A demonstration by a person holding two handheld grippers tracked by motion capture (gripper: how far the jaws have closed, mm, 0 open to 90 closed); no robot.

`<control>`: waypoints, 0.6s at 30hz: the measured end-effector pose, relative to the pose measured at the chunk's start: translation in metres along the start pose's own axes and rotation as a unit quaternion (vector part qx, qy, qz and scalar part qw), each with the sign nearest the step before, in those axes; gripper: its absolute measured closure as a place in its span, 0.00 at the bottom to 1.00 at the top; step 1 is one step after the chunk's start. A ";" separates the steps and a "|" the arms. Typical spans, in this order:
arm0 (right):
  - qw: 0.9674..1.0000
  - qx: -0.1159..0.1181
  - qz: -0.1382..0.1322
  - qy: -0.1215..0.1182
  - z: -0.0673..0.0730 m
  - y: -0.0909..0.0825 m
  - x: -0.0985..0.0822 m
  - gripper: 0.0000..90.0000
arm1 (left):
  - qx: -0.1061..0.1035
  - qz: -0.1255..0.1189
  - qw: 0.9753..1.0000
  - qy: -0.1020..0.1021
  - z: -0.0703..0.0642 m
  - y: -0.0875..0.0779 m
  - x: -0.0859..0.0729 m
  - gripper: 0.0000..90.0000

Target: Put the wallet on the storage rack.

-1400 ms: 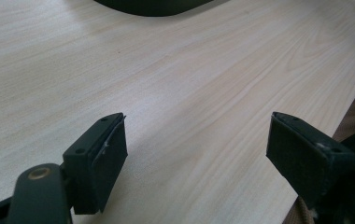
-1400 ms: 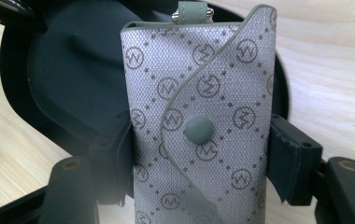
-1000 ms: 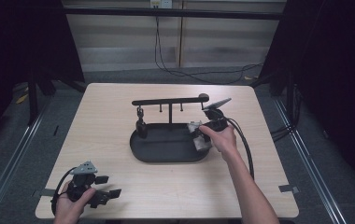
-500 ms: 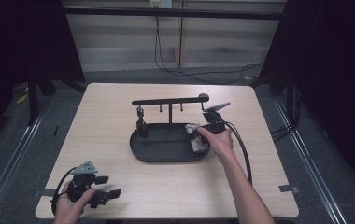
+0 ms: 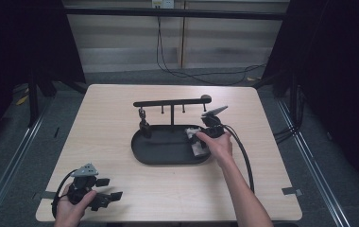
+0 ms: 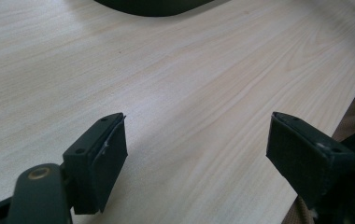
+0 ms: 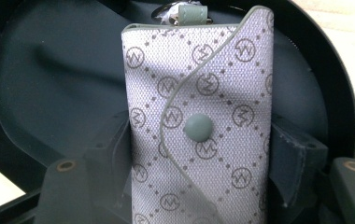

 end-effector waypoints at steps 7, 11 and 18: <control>1.000 -0.007 -0.001 -0.008 0.000 0.001 0.000 0.32 | 0.000 0.000 1.000 0.000 0.000 0.000 0.000 0.22; 1.000 -0.003 0.001 -0.010 0.001 0.002 0.000 0.30 | -0.001 0.001 1.000 0.000 0.000 0.000 0.000 0.22; 1.000 -0.001 0.000 -0.009 0.004 0.000 -0.001 0.30 | -0.003 0.001 1.000 0.001 -0.001 0.000 0.000 0.22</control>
Point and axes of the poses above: each handheld gripper's, and its own axes: y roughly forward along the jaws, x roughly out of its top, z roughly to its left, the point moved 10 cm from there along y, roughly forward along the jaws, and after that the axes turned 1 degree about z, right-handed, at the moved point
